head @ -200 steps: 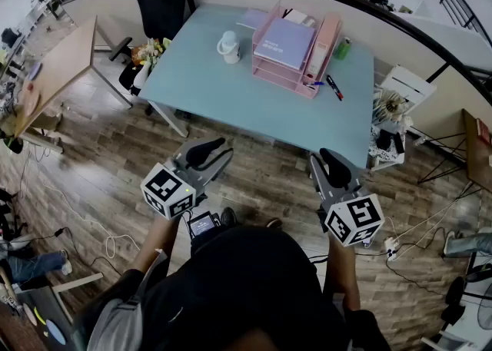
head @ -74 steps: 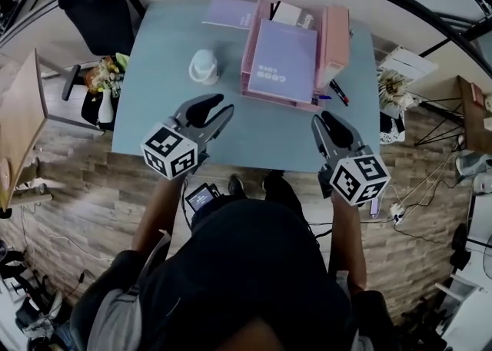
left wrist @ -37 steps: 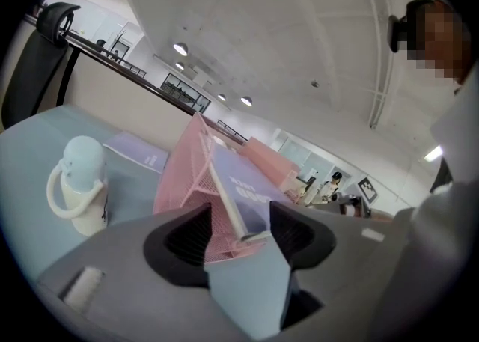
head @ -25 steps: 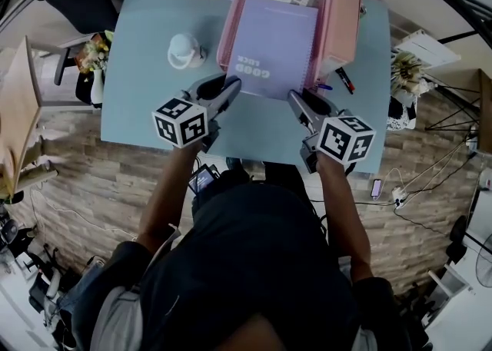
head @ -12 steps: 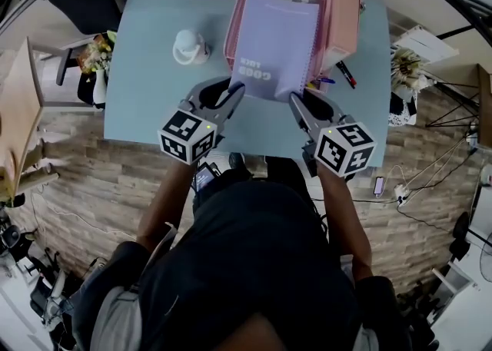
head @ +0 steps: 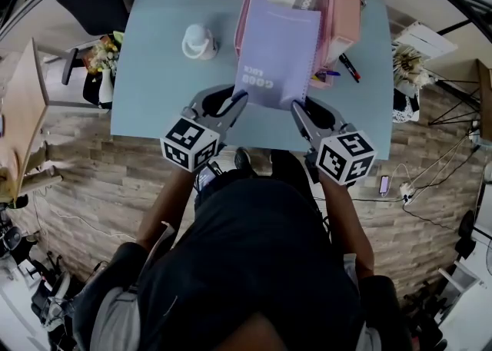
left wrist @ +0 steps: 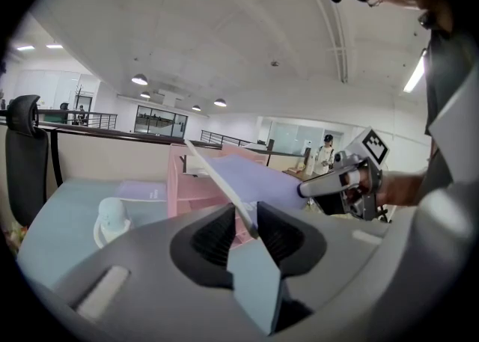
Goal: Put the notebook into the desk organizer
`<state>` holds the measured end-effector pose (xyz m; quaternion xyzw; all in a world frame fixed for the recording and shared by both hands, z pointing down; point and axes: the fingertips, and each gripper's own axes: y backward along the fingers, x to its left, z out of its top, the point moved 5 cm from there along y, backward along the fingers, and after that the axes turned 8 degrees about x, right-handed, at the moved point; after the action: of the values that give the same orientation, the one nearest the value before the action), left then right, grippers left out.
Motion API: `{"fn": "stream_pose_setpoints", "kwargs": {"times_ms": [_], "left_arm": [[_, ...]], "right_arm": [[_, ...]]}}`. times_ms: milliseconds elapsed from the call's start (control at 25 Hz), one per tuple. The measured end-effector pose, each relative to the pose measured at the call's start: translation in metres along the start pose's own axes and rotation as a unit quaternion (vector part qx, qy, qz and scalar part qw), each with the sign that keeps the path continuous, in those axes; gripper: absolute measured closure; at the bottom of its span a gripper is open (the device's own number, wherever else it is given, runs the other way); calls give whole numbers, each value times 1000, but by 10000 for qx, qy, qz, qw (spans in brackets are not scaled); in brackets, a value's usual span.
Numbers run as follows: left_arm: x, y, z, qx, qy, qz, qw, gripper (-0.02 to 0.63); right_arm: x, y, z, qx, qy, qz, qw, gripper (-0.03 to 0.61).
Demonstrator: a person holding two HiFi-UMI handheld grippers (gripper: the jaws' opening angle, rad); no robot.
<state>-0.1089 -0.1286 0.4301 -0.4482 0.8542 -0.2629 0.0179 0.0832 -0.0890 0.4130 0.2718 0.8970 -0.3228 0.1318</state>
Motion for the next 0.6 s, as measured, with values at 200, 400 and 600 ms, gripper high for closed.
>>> {"fn": "stream_pose_setpoints", "kwargs": {"times_ms": [200, 400, 600], "left_arm": [[-8, 15, -12, 9, -27, -40, 10000, 462], [-17, 32, -24, 41, -25, -74, 10000, 462], [-26, 42, -36, 98, -12, -135, 9999, 462]], "right_arm": [[15, 5, -14, 16, 24, 1, 10000, 487], [31, 11, -28, 40, 58, 6, 10000, 487], [41, 17, -43, 90, 17, 33, 10000, 486]]}}
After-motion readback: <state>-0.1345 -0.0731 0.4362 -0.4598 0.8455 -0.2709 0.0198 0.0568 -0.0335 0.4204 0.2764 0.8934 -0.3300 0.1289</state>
